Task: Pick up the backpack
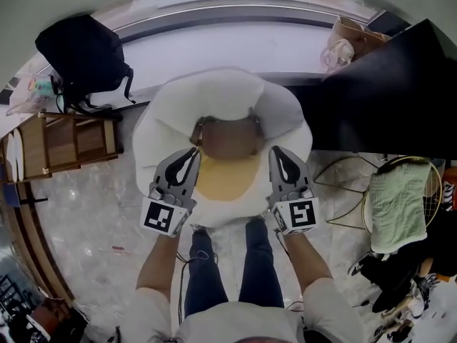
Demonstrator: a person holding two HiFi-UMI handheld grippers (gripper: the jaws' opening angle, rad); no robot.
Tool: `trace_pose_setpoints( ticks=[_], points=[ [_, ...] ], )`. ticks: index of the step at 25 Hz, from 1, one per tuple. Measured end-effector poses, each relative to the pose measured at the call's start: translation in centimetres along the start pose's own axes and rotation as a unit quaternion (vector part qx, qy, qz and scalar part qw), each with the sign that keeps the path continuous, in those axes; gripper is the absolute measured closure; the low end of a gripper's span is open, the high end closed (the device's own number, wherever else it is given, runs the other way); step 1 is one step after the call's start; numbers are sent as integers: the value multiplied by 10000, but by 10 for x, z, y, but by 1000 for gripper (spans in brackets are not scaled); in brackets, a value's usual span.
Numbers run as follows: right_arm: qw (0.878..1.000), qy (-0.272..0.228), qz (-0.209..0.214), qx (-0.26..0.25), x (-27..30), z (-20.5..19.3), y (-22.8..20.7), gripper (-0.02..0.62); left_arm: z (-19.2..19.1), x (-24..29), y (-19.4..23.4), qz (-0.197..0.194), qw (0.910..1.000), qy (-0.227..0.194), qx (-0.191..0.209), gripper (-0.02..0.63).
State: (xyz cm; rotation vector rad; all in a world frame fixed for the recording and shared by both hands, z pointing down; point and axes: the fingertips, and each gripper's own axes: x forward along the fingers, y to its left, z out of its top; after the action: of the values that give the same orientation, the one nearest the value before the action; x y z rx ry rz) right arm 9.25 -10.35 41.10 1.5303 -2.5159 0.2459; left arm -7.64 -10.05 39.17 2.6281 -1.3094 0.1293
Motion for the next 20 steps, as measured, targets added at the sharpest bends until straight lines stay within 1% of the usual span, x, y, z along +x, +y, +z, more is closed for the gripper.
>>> trace_pose_setpoints(
  ticks=[3,8,13,15,17,20],
  points=[
    [10000,19,33,-13,10,-18,-3,565,-21,3,4,-26,9999,85,73,560],
    [9999,53,112,-73,28,-43,-6,565,-42,13,19,96,9999,76,10,560],
    [9998,130,173,-38,43,-74,-11,565,-68,26,25,103,9999,98,47,560],
    [9996,188,182,-136,50,-89,-15,565,-81,31,28,112,9999,89,62,560],
    [9991,285,202,-251,57,-107,-17,565,-97,34,35,142,9998,135,-3,560],
    [9983,464,215,-265,70,-135,-19,565,-120,38,48,241,9993,220,-170,560]
  ],
)
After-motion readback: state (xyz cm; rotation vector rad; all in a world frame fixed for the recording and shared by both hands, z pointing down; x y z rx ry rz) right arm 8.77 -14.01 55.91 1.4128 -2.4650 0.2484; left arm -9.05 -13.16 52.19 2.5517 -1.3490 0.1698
